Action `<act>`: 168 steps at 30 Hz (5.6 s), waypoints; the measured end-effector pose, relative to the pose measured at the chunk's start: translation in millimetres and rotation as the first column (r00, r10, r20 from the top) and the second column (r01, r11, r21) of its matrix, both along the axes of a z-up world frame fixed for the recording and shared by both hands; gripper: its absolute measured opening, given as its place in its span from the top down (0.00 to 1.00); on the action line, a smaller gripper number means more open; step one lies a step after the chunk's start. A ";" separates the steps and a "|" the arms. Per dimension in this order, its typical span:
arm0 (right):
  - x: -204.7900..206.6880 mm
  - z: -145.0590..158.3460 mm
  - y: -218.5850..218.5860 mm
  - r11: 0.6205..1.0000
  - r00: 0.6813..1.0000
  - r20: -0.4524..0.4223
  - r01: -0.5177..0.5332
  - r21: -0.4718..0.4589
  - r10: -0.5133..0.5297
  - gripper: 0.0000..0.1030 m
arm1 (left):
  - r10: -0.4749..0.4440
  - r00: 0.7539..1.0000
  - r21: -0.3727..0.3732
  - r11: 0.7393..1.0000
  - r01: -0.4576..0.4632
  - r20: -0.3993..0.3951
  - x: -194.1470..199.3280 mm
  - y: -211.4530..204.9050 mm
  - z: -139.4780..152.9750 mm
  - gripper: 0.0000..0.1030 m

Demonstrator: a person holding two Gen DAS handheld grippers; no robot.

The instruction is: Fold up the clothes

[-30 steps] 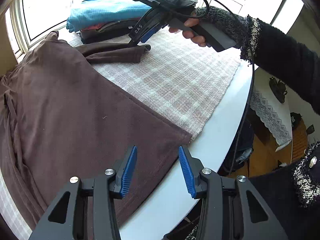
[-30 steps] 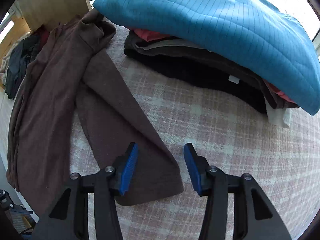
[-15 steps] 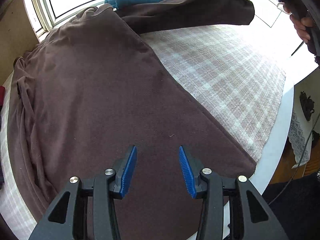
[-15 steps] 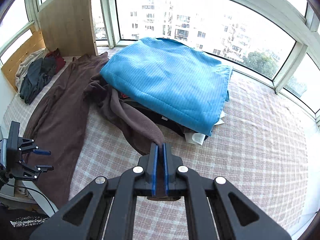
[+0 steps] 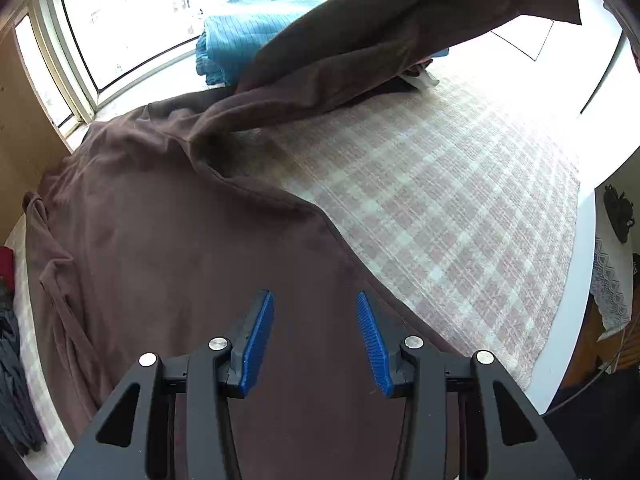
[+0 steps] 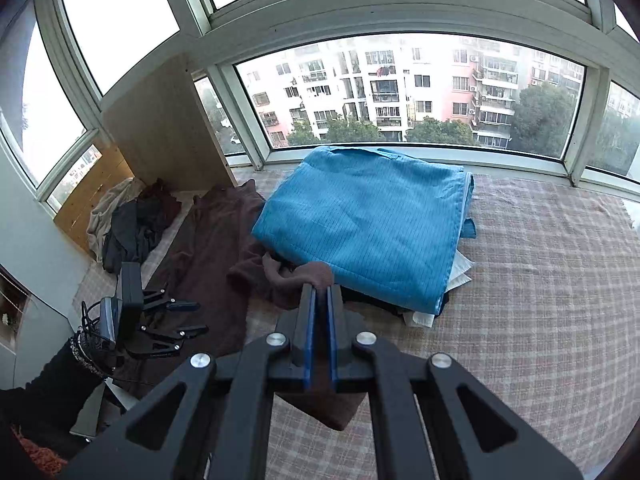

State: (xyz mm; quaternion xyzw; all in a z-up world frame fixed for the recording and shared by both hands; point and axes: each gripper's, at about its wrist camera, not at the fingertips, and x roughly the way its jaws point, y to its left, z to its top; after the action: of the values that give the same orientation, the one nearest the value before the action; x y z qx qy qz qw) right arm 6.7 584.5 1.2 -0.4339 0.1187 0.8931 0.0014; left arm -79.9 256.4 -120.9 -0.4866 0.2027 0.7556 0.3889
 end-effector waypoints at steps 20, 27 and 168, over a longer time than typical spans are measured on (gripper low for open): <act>60.1 -165.5 13.6 0.846 0.916 0.398 0.253 -0.469 -0.053 0.94 | -0.386 0.916 0.262 0.900 0.348 0.108 112.7 142.7 18.3 0.59; 58.4 -142.5 -12.3 0.889 0.940 0.342 0.152 -0.432 0.006 0.91 | -0.336 0.941 0.207 0.919 0.337 -0.042 155.2 181.9 21.1 0.47; -242.2 -144.6 -128.6 0.882 0.841 0.483 -0.399 0.250 0.243 0.93 | 0.261 0.938 0.205 0.929 -0.309 0.230 118.4 -130.7 -59.1 0.93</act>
State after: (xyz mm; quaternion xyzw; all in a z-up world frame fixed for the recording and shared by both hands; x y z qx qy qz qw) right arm -235.5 455.9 -143.5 -0.6301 -0.1165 0.7662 -0.0488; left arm 38.5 125.7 -180.0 -0.5337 -0.0024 0.7707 0.3482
